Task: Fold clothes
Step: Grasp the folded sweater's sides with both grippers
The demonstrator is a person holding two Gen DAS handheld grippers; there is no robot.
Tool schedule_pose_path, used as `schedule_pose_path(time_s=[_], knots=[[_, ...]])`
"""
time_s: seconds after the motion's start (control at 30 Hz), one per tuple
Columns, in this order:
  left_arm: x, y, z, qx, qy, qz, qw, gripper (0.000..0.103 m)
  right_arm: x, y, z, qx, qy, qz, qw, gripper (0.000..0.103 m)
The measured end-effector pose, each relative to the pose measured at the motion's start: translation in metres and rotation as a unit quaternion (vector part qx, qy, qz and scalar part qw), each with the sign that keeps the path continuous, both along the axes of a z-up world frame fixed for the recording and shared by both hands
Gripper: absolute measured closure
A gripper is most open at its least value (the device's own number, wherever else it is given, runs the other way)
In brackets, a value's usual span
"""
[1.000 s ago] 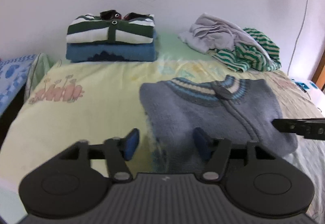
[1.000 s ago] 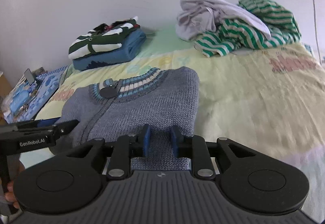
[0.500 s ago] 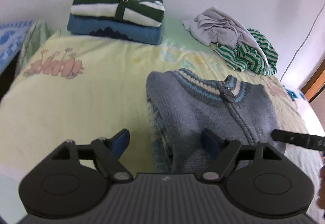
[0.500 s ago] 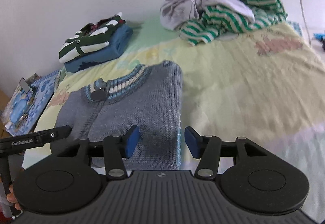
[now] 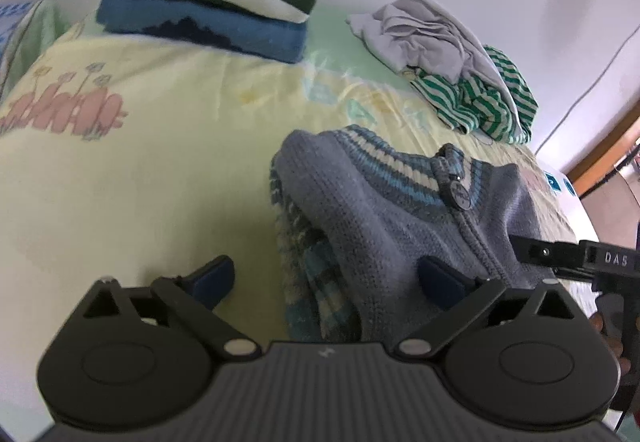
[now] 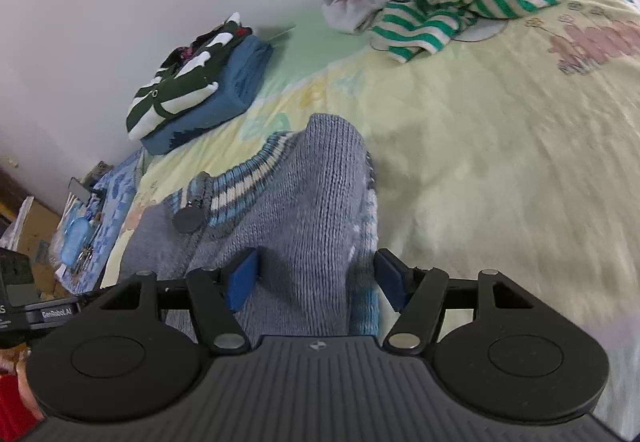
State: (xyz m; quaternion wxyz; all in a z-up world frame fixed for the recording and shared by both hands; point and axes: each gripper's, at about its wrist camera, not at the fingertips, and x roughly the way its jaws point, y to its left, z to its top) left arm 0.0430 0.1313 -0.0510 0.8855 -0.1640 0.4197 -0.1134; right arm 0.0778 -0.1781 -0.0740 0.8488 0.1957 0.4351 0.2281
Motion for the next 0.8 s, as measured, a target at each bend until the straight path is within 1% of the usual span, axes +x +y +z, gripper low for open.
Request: schedule_pose_path(time_s=[0.1,0.17,0.27,0.37,0.43,0.47,0.5,0.57,0.6,0.7,0.77,0.8], knots=[[0.004,-0.002,-0.001,-0.001,-0.001,-0.012,0.9999,0.001,0.003,0.002,0.0,-0.002,0.002,0.012,1.0,0.036],[0.005,-0.001,-0.001,-0.007,0.0,-0.018,0.9998,0.001,0.004,0.001,0.0,0.005,0.015,0.018,1.0,0.043],[0.006,0.003,-0.001,-0.024,0.003,-0.027,0.9993,0.002,0.004,-0.005,0.001,0.009,0.031,0.035,0.999,0.045],[0.007,0.003,-0.001,-0.032,0.002,-0.032,0.999,0.002,0.006,-0.012,-0.002,0.029,0.046,0.03,0.998,0.046],[0.007,0.001,-0.001,-0.043,0.004,-0.041,0.9982,0.002,0.008,-0.009,-0.002,0.028,0.043,0.028,0.998,0.045],[0.008,-0.001,-0.001,-0.049,0.006,-0.048,0.9976,0.002,0.008,-0.006,-0.001,0.024,0.039,0.03,0.999,0.042],[0.008,-0.003,-0.001,-0.055,0.009,-0.053,0.9971,0.004,0.008,-0.004,-0.001,0.022,0.036,0.032,0.999,0.041],[0.007,-0.006,0.0,-0.054,0.012,-0.049,0.9973,0.006,0.008,-0.004,-0.001,0.022,0.037,0.037,0.998,0.043],[0.007,-0.005,0.0,-0.057,0.014,-0.047,0.9971,0.009,0.008,-0.006,-0.001,0.024,0.04,0.04,0.998,0.044],[0.007,0.001,0.0,-0.075,0.018,-0.042,0.9961,0.015,0.01,-0.014,-0.004,0.043,0.058,0.044,0.996,0.046],[0.007,-0.001,0.0,-0.074,0.017,-0.05,0.9959,0.014,0.011,-0.015,-0.005,0.048,0.063,0.046,0.996,0.046],[0.008,-0.002,0.0,-0.073,0.017,-0.054,0.9957,0.007,0.011,-0.013,-0.004,0.044,0.061,0.049,0.996,0.046]])
